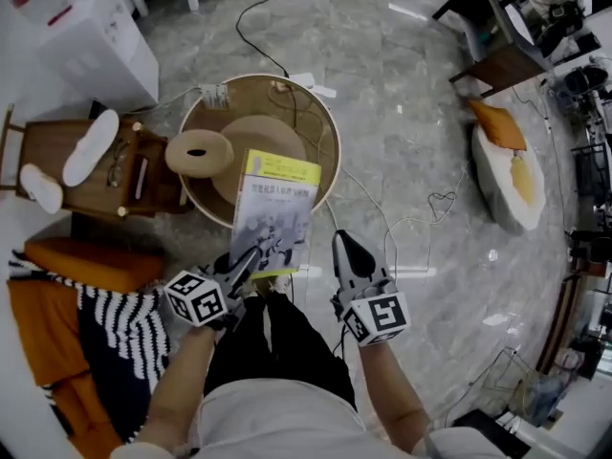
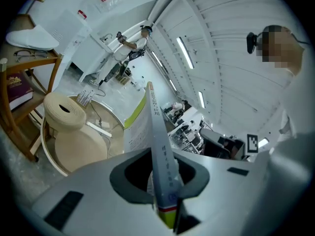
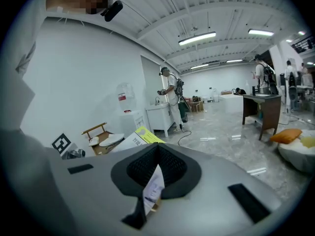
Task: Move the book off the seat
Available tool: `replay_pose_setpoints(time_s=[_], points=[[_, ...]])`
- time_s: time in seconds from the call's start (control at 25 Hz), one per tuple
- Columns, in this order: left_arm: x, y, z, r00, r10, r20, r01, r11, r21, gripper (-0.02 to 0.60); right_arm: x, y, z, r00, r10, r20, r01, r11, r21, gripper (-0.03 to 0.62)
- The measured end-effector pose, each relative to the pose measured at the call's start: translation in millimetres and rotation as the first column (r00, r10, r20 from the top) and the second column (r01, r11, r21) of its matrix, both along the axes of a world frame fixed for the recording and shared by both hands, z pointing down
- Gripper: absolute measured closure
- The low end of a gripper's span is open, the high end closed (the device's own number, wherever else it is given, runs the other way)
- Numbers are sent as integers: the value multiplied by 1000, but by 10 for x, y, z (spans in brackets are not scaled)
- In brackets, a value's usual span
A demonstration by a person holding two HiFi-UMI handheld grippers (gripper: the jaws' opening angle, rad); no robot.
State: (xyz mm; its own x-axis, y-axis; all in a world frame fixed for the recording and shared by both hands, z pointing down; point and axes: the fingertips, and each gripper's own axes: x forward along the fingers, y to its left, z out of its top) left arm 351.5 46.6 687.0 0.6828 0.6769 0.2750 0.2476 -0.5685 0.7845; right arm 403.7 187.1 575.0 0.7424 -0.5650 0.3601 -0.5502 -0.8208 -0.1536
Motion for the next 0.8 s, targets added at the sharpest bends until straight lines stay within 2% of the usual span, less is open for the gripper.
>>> replay_pose_setpoints(time_s=[0.12,0.36,0.64,0.8], points=[[212,78,380,999,31,26,-31,999,24,505,161,-46,226,1000,-24,5,24,1000,-10,572],[544,214,956,997,36,64,-37,999,12,505,406,-29,735,998,-48,41,48,999,-13,572],[904,431,1252,996,84,44,-84,996,-1,505,613,26,1161,994,-61,96,62,998,-10,572],[1113,534,1421,994,100,32,-99,994,-45,505,730,42,1383,990,-78,121,81,997,-14,572]])
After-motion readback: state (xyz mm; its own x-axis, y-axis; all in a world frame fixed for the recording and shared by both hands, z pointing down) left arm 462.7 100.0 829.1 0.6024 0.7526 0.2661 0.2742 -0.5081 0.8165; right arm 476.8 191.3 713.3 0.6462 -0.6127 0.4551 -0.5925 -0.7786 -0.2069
